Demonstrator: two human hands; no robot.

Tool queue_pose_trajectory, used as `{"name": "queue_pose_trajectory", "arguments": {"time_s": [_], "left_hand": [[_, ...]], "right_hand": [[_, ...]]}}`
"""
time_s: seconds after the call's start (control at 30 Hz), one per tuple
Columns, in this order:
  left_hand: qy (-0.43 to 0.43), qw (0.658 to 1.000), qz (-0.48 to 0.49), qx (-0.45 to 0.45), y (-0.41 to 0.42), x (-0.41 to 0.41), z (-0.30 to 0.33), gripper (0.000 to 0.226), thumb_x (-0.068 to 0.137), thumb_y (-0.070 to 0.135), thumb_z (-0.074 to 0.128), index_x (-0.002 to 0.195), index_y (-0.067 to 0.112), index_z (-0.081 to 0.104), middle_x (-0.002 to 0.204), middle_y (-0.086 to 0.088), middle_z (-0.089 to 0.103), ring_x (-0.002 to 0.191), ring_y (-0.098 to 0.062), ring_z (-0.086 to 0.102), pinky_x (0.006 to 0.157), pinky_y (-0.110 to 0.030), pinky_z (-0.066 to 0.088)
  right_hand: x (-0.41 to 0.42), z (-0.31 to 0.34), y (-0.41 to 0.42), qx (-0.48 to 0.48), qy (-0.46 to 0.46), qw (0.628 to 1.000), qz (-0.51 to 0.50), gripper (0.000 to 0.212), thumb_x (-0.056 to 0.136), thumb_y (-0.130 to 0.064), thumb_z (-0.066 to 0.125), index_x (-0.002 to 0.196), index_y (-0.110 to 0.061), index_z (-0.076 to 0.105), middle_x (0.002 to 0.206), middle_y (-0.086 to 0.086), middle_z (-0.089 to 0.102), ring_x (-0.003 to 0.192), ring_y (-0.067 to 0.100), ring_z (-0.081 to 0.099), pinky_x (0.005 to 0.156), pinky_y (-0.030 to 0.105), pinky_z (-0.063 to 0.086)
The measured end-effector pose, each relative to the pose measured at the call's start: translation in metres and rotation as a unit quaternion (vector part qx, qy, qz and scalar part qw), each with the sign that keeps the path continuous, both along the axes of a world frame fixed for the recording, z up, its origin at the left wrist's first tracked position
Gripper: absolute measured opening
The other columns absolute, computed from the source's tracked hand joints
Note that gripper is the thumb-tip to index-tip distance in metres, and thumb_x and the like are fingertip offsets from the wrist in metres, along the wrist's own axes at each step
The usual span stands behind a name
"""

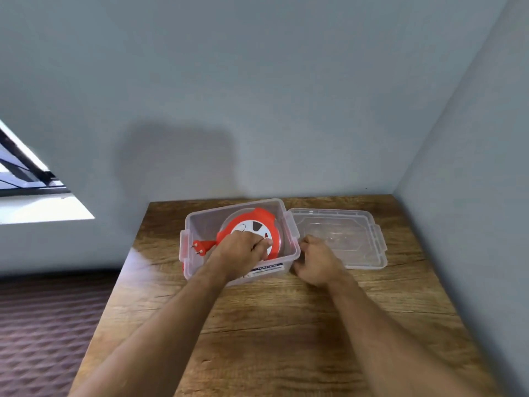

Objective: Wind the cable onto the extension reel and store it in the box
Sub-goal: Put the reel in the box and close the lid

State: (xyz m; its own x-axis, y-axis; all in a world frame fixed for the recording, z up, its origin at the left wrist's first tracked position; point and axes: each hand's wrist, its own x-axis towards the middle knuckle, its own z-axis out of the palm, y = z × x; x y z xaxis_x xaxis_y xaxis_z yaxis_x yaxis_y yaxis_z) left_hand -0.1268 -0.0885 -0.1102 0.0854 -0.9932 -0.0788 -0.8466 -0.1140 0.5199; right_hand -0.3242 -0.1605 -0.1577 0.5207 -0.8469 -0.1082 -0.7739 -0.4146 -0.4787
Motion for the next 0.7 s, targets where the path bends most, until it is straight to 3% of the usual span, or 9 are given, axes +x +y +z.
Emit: {"name": "queue_pose_trajectory", "arguments": {"time_s": [0.1,0.23,0.3,0.4,0.5,0.6,0.7], "left_hand": [[-0.033,0.999,-0.009,-0.008,0.001,0.000,-0.003,0.053,0.105,0.051,0.045,0.078,0.017,0.075,0.076,0.002,0.077,0.067,-0.011,0.069,0.075,-0.030,0.059],[-0.054,0.996,0.039,-0.059,0.005,-0.001,-0.005,0.052,0.105,0.050,0.045,0.081,0.018,0.078,0.077,0.003,0.079,0.065,-0.010,0.069,0.075,-0.035,0.063],[-0.018,0.994,0.077,-0.078,0.005,0.001,-0.001,0.050,0.106,0.048,0.047,0.077,0.018,0.075,0.087,0.002,0.083,0.067,-0.010,0.071,0.070,-0.034,0.061],[0.092,0.980,0.148,-0.092,0.003,0.008,0.010,0.042,0.106,0.042,0.051,0.093,0.015,0.080,0.089,0.005,0.081,0.074,-0.014,0.074,0.071,-0.035,0.062],[0.155,0.962,0.208,-0.090,-0.001,0.016,0.020,0.035,0.107,0.035,0.052,0.094,0.015,0.079,0.082,0.004,0.077,0.074,-0.022,0.075,0.065,-0.037,0.065],[0.188,0.951,0.228,-0.092,-0.004,0.023,0.025,0.033,0.107,0.031,0.052,0.093,0.012,0.075,0.083,-0.006,0.075,0.068,-0.020,0.067,0.045,-0.016,0.050],[0.217,0.934,0.261,-0.111,-0.003,0.032,0.029,0.031,0.107,0.035,0.051,0.100,0.015,0.073,0.082,0.000,0.071,0.075,-0.016,0.065,0.054,-0.019,0.047]], "right_hand": [[-0.002,-0.003,-0.002,-0.019,0.016,1.000,0.016,0.032,0.093,-0.036,0.065,0.121,-0.023,0.069,0.121,-0.005,0.059,0.102,0.014,0.057,0.089,0.028,0.051],[-0.001,0.005,-0.010,-0.093,0.009,0.996,-0.008,0.017,0.095,-0.032,0.061,0.105,-0.019,0.066,0.101,-0.005,0.057,0.088,0.011,0.053,0.079,0.023,0.046],[0.004,0.022,-0.016,-0.121,-0.022,0.991,-0.053,0.009,0.094,-0.025,0.062,0.099,-0.018,0.060,0.097,-0.004,0.051,0.085,0.011,0.050,0.076,0.023,0.043],[0.016,0.053,-0.028,-0.141,-0.095,0.980,-0.101,0.010,0.088,-0.012,0.063,0.095,-0.016,0.058,0.099,-0.002,0.052,0.084,0.015,0.054,0.075,0.027,0.048],[0.031,0.090,-0.030,-0.152,-0.189,0.962,-0.129,0.015,0.085,-0.007,0.065,0.095,-0.016,0.058,0.101,-0.002,0.053,0.083,0.012,0.055,0.070,0.015,0.040],[0.050,0.127,-0.020,-0.161,-0.267,0.943,-0.117,0.019,0.085,-0.007,0.065,0.100,-0.015,0.058,0.099,-0.005,0.053,0.076,0.003,0.052,0.063,0.006,0.034],[0.072,0.159,-0.004,-0.164,-0.377,0.903,-0.126,0.020,0.080,-0.008,0.068,0.094,-0.017,0.057,0.088,-0.002,0.059,0.068,0.004,0.053,0.059,0.009,0.042]]}}
